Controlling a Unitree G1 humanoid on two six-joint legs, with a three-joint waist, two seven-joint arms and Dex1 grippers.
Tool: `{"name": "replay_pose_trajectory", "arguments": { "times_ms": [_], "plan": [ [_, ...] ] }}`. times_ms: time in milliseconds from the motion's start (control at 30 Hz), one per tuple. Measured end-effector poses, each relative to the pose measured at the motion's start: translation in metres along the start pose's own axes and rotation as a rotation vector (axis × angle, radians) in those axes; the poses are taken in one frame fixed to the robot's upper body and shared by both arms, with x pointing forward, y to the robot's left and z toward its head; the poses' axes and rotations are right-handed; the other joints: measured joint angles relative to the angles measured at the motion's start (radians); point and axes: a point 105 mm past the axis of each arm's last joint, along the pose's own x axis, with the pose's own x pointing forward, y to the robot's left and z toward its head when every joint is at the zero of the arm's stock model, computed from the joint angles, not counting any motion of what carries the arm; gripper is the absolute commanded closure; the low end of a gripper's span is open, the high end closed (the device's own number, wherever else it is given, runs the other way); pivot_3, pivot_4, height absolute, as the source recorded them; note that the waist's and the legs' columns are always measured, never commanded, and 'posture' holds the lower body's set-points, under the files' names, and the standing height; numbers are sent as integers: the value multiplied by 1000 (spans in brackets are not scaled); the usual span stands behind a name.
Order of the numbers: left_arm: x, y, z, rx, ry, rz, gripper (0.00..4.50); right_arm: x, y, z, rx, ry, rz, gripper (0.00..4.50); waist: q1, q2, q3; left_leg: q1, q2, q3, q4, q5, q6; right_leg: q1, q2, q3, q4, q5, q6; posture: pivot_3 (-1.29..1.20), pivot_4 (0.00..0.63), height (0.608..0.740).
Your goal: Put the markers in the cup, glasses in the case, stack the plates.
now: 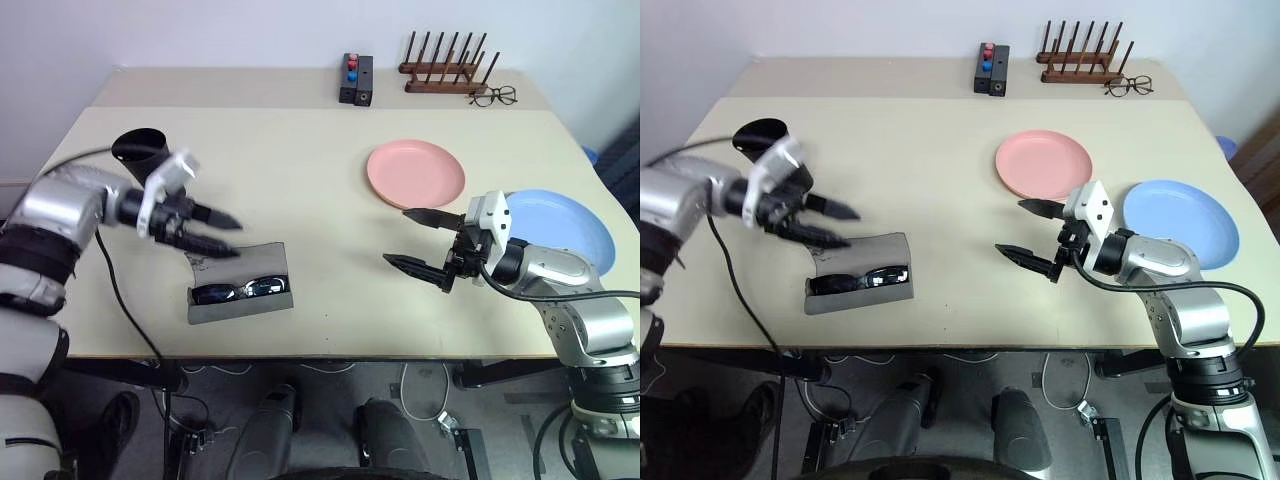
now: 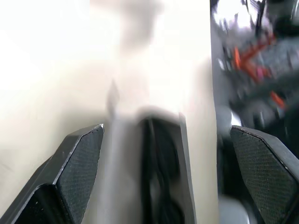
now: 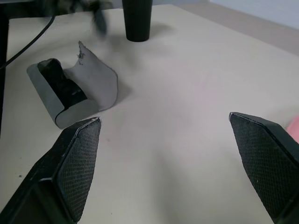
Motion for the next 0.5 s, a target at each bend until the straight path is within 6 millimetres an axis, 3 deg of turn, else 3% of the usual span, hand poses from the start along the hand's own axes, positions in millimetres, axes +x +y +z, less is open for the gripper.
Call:
{"name": "replay_pose_trajectory", "arguments": {
  "times_ms": [67,233,367,500],
  "plan": [
    [-6,3,12,36,-33,34,1859,2,1,1,0,-1,4,3,-2,0,0,0,0,0,-1,0,0,0,0,0,0,0,0,0,150,740],
    [-11,34,3,67,-38,236,4448,3,1,1,2,1,10,3,-3,1,0,0,1,0,-1,0,0,0,0,0,1,0,0,0,150,740],
    [-16,61,-14,103,38,429,4448,4,4,1,12,-1,32,3,-2,0,0,-1,0,0,0,0,0,0,0,0,1,1,1,0,150,740],
    [-8,64,-27,92,62,422,4448,5,7,3,21,-7,52,3,0,0,0,-2,0,0,0,0,0,0,1,0,1,1,1,0,150,740]
  ]
}}
